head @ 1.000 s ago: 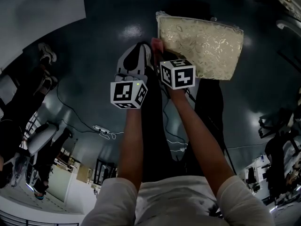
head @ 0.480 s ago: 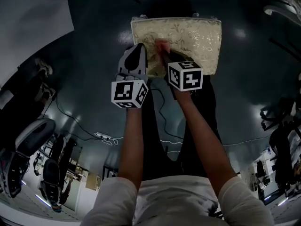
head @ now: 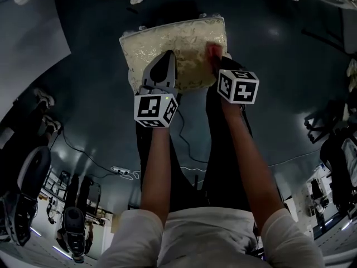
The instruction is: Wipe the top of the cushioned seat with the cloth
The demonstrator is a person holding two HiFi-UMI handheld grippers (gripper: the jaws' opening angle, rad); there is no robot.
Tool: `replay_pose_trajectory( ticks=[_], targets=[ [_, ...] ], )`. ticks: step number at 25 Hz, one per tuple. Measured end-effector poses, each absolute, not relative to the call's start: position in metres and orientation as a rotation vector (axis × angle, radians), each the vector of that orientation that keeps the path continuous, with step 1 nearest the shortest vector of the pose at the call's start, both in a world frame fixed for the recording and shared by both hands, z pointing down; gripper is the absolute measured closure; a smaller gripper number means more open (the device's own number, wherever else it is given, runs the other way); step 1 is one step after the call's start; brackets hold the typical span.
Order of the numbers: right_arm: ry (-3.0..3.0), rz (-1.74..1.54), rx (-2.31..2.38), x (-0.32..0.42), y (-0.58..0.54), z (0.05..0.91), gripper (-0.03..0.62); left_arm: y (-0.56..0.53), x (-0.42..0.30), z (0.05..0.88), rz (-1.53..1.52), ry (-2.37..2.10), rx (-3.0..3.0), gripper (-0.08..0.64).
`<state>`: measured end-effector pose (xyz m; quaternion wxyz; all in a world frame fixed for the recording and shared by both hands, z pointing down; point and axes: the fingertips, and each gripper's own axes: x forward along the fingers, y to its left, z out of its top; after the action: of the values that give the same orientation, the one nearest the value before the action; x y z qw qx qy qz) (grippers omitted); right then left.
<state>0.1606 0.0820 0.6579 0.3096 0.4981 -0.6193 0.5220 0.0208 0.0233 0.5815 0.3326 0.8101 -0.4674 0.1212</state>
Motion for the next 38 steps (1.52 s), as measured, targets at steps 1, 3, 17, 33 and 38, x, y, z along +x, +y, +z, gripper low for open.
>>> replay_pose_trajectory(
  ticks=[1,3,17,33,38],
  targets=[
    [-1.625,1.375,1.334,0.171,0.082,0.658,0.569,0.024,0.025,0.582,0.316,-1.217,2.117,0.546],
    [-1.598,1.352,1.363,0.187,0.082,0.659,0.569,0.025,0.03,0.582,0.317,-1.21,2.118,0.546],
    [-1.567,1.295,1.408,0.18,0.077,0.645,0.568,0.03,-0.023,0.569,0.299,-1.29,2.095,0.546],
    [-1.86,1.446,0.827,-0.142,0.116,0.649,0.568,0.049,-0.187,0.557,0.334,-1.45,2.005,0.546],
    [-1.789,1.522,0.795,-0.135,0.118,0.674,0.568,0.043,-0.179,0.572,0.343,-1.431,1.995,0.546]
  ],
)
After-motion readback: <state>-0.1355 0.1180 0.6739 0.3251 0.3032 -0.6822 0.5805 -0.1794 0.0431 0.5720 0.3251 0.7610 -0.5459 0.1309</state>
